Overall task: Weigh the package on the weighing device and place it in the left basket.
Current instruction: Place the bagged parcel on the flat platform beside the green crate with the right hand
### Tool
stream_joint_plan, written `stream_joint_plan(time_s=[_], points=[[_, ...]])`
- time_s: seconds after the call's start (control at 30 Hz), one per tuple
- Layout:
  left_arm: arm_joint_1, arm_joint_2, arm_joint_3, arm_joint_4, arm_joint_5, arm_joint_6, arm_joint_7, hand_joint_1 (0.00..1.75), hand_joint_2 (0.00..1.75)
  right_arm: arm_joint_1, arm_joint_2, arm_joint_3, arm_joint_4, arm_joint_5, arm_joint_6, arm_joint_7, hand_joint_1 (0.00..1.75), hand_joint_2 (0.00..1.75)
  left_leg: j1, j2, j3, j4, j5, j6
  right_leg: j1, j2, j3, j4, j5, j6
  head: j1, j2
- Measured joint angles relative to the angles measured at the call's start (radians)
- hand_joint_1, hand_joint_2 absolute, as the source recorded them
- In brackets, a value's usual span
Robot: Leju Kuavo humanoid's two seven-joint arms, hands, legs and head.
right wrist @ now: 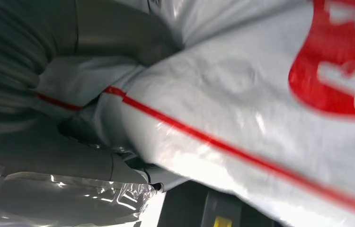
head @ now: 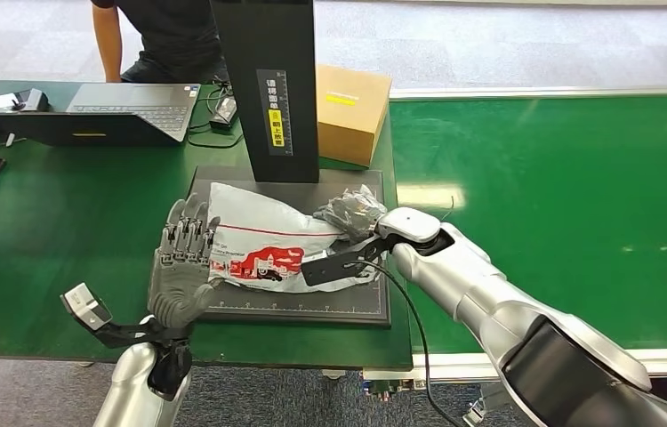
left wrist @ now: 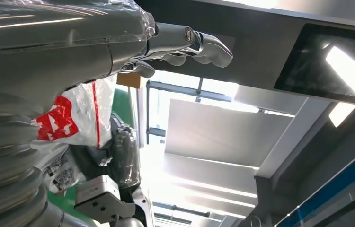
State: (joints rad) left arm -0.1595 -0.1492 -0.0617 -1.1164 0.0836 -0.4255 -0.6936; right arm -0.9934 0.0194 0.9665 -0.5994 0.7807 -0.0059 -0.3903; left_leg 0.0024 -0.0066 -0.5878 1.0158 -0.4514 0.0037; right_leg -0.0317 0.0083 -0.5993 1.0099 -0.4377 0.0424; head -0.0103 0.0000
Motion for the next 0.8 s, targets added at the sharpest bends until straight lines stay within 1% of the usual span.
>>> stream_joint_plan(time_s=[0.03, 0.17, 0.33, 0.4, 0.5, 0.63, 0.7, 0.8], points=[[0.002, 0.0, 0.0, 0.0, 0.0, 0.0, 0.001, 0.0, 1.75, 0.0, 0.001, 0.0, 0.006, 0.003, -0.045, 0.001, 0.0, 1.75, 0.0, 0.0, 0.0, 0.0, 0.0, 0.0, 0.0, 0.0, 0.0, 0.0, 0.0, 0.0, 0.0, 0.0], [0.012, 0.0, 0.0, -0.003, 0.004, 0.001, 0.008, 0.0, 1.75, -0.001, 0.005, -0.007, 0.018, 0.012, -0.192, -0.001, 0.0, 1.75, 0.0, 0.0, 0.0, 0.0, 0.0, 0.0, 0.0, 0.0, 0.0, 0.0, 0.0, 0.0, 0.0, 0.0], [0.015, 0.0, 0.0, -0.004, 0.012, 0.006, 0.012, 0.0, 1.75, 0.001, 0.005, -0.038, 0.019, 0.019, -0.336, -0.01, 0.0, 1.75, 0.0, 0.0, 0.0, 0.0, 0.0, 0.0, 0.0, 0.0, 0.0, 0.0, 0.0, 0.0, 0.0, 0.0], [0.015, 0.0, -0.001, -0.004, 0.016, 0.008, 0.01, 0.0, 1.75, 0.004, 0.006, -0.054, 0.02, 0.014, -0.377, -0.016, 0.0, 1.75, 0.0, 0.0, 0.0, 0.0, 0.0, 0.0, 0.0, 0.0, 0.0, 0.0, 0.0, 0.0, 0.0, 0.0], [0.016, 0.0, -0.001, -0.004, 0.018, 0.018, 0.003, 0.0, 1.75, 0.013, 0.011, -0.087, 0.024, -0.028, -0.392, -0.047, 0.0, 1.75, 0.0, 0.0, 0.0, 0.0, 0.0, 0.0, 0.0, 0.0, 0.0, 0.0, 0.0, 0.0, 0.0, 0.0], [0.024, 0.0, -0.002, -0.004, 0.021, 0.031, -0.003, 0.0, 1.75, 0.034, 0.015, -0.143, 0.029, -0.127, -0.365, -0.103, 0.0, 1.75, 0.0, 0.0, 0.0, 0.0, 0.0, 0.0, 0.0, 0.0, 0.0, 0.0, 0.0, 0.0, 0.0, 0.0], [0.028, 0.001, -0.002, -0.004, 0.025, 0.037, -0.006, 0.0, 1.75, 0.052, 0.018, -0.18, 0.025, -0.209, -0.33, -0.143, 0.0, 1.75, 0.0, 0.0, 0.0, 0.0, 0.0, 0.0, 0.0, 0.0, 0.0, 0.0, 0.0, 0.0, 0.0, 0.0], [0.034, 0.002, -0.002, -0.004, 0.035, 0.049, -0.007, 0.0, 1.75, 0.101, 0.018, -0.256, -0.025, -0.381, -0.252, -0.2, 0.0, 1.75, 0.0, 0.0, 0.0, 0.0, 0.0, 0.0, 0.0, 0.0, 0.0, 0.0, 0.0, 0.0, 0.0, 0.0]])
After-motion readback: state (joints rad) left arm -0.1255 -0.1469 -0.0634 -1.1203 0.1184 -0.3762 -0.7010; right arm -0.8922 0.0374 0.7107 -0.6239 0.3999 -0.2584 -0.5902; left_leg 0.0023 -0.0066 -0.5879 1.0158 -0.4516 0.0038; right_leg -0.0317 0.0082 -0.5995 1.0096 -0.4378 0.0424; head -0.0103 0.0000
